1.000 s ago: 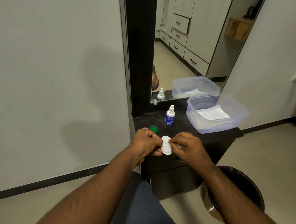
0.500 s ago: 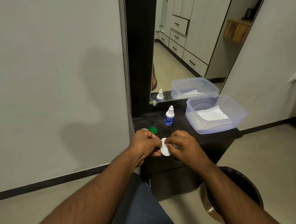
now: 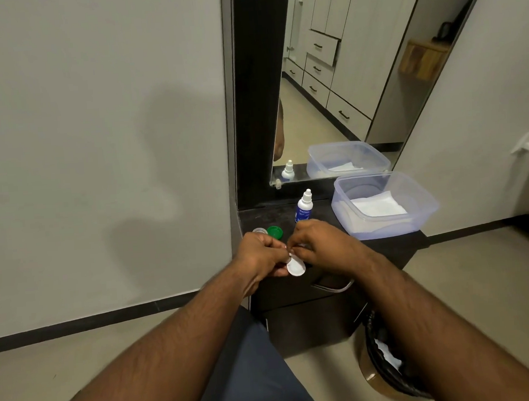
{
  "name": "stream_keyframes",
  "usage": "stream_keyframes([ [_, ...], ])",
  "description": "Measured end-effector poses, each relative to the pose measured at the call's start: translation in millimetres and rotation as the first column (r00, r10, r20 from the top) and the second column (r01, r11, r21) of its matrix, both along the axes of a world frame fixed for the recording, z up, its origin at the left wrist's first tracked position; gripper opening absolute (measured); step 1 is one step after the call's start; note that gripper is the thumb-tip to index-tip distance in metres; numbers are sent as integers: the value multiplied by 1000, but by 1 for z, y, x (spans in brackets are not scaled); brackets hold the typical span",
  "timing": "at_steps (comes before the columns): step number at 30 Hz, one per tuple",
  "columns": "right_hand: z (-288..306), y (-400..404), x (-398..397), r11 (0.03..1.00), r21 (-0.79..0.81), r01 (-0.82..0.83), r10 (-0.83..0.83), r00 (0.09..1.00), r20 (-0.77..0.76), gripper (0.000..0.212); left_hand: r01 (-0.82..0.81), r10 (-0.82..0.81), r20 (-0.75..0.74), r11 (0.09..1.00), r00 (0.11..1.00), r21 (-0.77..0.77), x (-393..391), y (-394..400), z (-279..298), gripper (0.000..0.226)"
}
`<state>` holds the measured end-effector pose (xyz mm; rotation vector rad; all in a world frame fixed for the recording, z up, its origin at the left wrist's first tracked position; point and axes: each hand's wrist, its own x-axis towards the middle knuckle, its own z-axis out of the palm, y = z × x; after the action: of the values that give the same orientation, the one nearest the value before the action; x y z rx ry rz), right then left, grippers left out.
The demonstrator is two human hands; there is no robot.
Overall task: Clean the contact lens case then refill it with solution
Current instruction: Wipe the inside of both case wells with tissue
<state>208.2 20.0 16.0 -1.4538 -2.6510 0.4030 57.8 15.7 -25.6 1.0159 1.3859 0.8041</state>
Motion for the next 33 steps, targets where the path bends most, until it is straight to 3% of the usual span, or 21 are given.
stream_keyframes([
  [4, 5, 1, 0, 998, -59, -14, 17, 999, 50, 22, 15, -15, 18, 1000, 1000, 4, -1, -1, 1, 12],
  [12, 5, -1, -4, 999, -17, -42, 43, 995, 93, 21, 18, -20, 22, 998, 1000, 54, 1, -7, 7, 40],
  [28, 1, -9, 14, 998, 50, -44, 40, 997, 73, 25, -10, 12, -24, 998, 1000, 65, 2, -5, 4, 35],
  [33, -3, -8, 23, 998, 67, 2, 0, 999, -37, 25, 12, -8, -49, 996, 999, 84, 3, -3, 3, 28],
])
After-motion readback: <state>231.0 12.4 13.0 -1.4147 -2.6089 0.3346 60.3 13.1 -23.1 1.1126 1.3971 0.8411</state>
